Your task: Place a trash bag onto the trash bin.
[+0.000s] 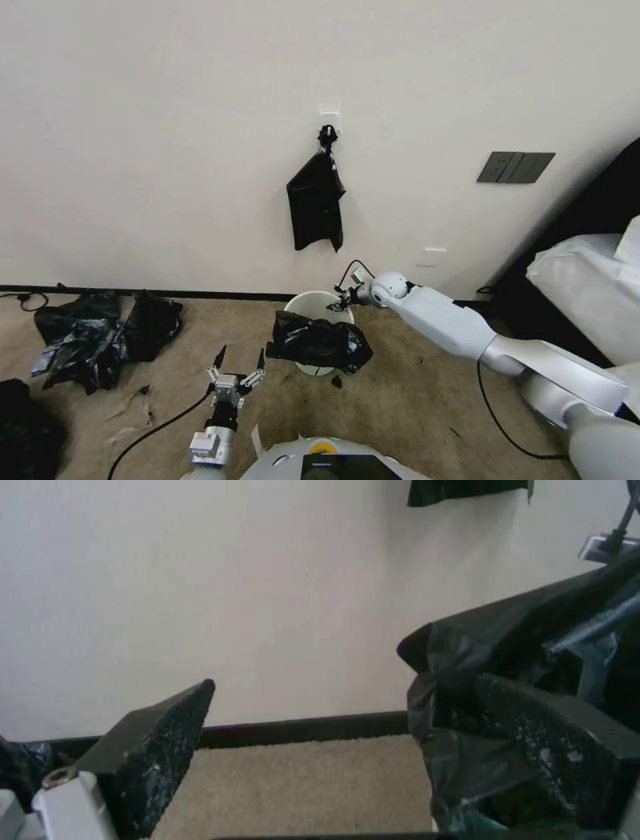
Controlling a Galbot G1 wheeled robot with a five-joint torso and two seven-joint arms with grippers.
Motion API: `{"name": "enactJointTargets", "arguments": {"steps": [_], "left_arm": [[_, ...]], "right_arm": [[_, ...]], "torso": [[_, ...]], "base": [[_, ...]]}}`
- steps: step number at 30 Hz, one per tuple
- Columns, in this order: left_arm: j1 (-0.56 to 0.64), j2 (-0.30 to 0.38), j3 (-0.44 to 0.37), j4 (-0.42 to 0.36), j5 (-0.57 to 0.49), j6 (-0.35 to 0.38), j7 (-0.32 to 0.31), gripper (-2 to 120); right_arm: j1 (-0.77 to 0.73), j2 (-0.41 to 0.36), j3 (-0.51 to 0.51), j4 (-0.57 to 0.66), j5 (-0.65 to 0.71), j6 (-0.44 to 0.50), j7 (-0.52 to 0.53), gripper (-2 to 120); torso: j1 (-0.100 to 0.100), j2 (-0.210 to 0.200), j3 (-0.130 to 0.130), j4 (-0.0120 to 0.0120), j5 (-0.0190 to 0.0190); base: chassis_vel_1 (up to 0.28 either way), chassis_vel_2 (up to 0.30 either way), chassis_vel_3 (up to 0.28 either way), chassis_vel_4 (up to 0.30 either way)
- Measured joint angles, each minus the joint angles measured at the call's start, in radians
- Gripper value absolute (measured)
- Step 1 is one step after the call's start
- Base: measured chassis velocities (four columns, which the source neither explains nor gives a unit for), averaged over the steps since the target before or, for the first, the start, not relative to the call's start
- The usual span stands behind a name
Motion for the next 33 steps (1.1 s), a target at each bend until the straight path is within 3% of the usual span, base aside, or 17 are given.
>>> {"name": "enactJointTargets", "arguments": {"steps": [1, 4, 10, 20, 27, 33], "left_arm": [[0.0, 0.0, 0.0, 0.0, 0.0, 0.0, 0.0, 100], [0.005, 0.008, -0.01, -0.005, -0.004, -0.004, -0.002, 100], [0.008, 0.01, -0.014, -0.009, -0.006, -0.006, -0.003, 100], [0.006, 0.003, -0.006, -0.013, -0.006, -0.006, -0.004, 100], [-0.001, 0.008, 0.002, -0.014, -0.008, 0.0, -0.005, 100], [-0.015, 0.02, 0.01, -0.015, -0.026, 0.019, -0.005, 100]], "right_arm": [[0.0, 0.0, 0.0, 0.0, 0.0, 0.0, 0.0, 36], [-0.003, 0.002, 0.004, -0.002, -0.003, 0.003, 0.0, 19], [-0.008, 0.003, 0.006, -0.001, -0.002, 0.004, 0.0, 6], [-0.064, -0.006, 0.067, 0.022, -0.006, 0.014, 0.03, 4], [-0.1, -0.045, 0.136, 0.101, 0.112, -0.006, 0.167, 3], [-0.173, -0.084, 0.256, 0.189, 0.247, -0.009, 0.295, 2]], "torso": [[0.0, 0.0, 0.0, 0.0, 0.0], [0.0, 0.0, 0.0, -0.0001, 0.0], [0.0, 0.0, 0.0, -0.0001, 0.0001], [0.0, 0.0, 0.0, 0.0001, 0.0002], [0.0, 0.0, 0.0, 0.0, 0.0001], [0.0, 0.0, 0.0, 0.0, 0.0004]], "base": [[0.0, 0.0, 0.0, 0.0], [0.0, 0.0, 0.0, 0.0], [0.0, 0.0, 0.0, 0.0], [0.0, 0.0, 0.0, 0.0], [0.0, 0.0, 0.0, 0.0], [0.0, 0.0, 0.0, 0.0]]}}
